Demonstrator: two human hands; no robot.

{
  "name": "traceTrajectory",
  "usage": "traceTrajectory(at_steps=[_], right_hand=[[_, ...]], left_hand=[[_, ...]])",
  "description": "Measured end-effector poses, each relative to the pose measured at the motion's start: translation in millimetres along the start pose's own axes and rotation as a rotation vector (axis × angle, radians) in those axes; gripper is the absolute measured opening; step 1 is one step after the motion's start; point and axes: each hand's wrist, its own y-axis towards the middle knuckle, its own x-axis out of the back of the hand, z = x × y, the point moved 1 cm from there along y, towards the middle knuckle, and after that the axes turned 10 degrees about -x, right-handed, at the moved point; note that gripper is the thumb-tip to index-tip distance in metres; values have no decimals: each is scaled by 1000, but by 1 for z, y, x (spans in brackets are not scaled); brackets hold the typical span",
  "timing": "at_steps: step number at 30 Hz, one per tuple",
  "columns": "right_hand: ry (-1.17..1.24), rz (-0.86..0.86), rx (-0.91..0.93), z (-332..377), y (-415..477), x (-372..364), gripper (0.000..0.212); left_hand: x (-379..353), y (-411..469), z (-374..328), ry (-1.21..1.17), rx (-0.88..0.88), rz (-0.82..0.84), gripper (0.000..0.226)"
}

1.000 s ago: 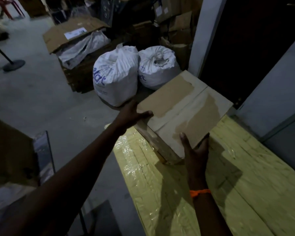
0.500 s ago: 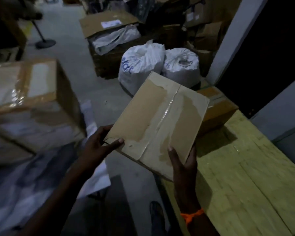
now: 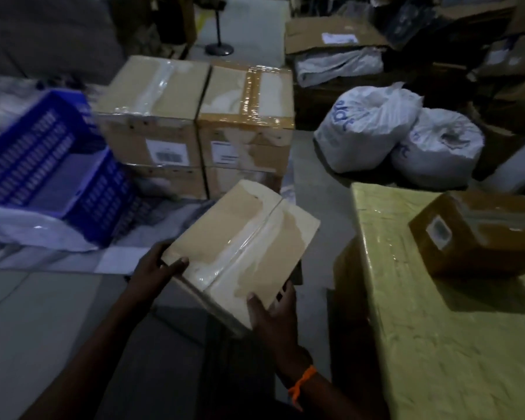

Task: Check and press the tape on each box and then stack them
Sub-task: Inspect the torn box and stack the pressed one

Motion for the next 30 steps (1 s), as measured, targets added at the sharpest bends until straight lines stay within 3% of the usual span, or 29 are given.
traceTrajectory(at_steps=[3, 8, 10, 13, 15, 18, 21, 26, 30], right_hand=[[-81, 98, 8, -2, -8, -34, 104], [-126, 177, 47, 0, -2, -41, 105], [-160, 146, 70, 4, 11, -26, 105], [-147, 16, 90, 16, 49, 7, 86], [-196, -101, 98, 29, 81, 30, 77], [-237, -141, 122, 45, 129, 54, 72], [-251, -42, 115, 59, 161, 65, 72], [-206, 219, 81, 58, 182, 71, 46], [-211, 300, 107, 53, 186, 79, 45]], left_hand=[[18, 30, 25, 72, -45, -47, 65], [19, 45, 45, -9, 88, -295, 72], [5, 29, 40, -126, 107, -361, 64], [-21, -11, 41, -202, 126, -320, 50], [-35, -34, 43, -213, 134, -258, 53], [-48, -54, 41, -199, 137, -240, 59], [-59, -64, 33, -218, 106, -246, 74], [-81, -89, 26, -258, 151, -244, 69], [-103, -107, 20, -184, 172, -206, 76]])
